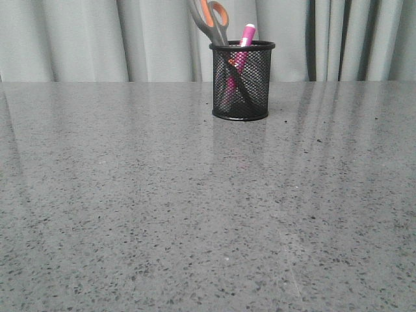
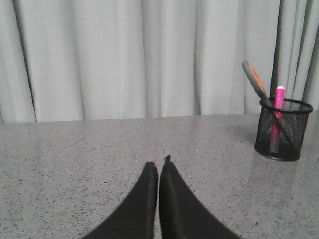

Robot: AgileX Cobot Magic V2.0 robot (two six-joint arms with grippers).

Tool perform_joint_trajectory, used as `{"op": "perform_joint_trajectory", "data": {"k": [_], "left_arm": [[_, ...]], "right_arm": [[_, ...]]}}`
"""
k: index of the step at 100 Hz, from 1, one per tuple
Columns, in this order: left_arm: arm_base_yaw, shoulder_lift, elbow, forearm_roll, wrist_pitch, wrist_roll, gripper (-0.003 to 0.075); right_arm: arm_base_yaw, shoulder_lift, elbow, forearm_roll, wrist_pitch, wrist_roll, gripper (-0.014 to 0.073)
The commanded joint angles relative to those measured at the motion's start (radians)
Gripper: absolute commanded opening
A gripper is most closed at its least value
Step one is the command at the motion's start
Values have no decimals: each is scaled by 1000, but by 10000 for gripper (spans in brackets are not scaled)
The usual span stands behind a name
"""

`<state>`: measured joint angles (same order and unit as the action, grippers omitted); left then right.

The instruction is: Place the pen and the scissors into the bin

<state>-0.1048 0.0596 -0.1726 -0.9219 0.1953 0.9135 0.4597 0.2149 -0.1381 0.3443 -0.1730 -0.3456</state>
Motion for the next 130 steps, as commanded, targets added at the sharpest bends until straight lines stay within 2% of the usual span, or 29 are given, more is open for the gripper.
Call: {"op": "perform_joint_trajectory", "data": {"k": [1, 17, 116, 121, 130], "left_arm": [[3, -67, -3, -52, -52, -1, -19], [3, -82, -5, -48, -41, -1, -19], [3, -82, -5, -75, -43, -1, -19], [3, -82, -5, -55, -45, -1, -19], [3, -82, -5, 89, -40, -26, -19]], "right_arm": [[-5, -56, 10, 0, -32, -11, -64], [-5, -105, 33, 4, -5, -11, -64], [-5, -105, 35, 4, -7, -11, -70], [-5, -105, 35, 4, -7, -11, -70], [-5, -105, 35, 4, -7, -11, -70]]}}
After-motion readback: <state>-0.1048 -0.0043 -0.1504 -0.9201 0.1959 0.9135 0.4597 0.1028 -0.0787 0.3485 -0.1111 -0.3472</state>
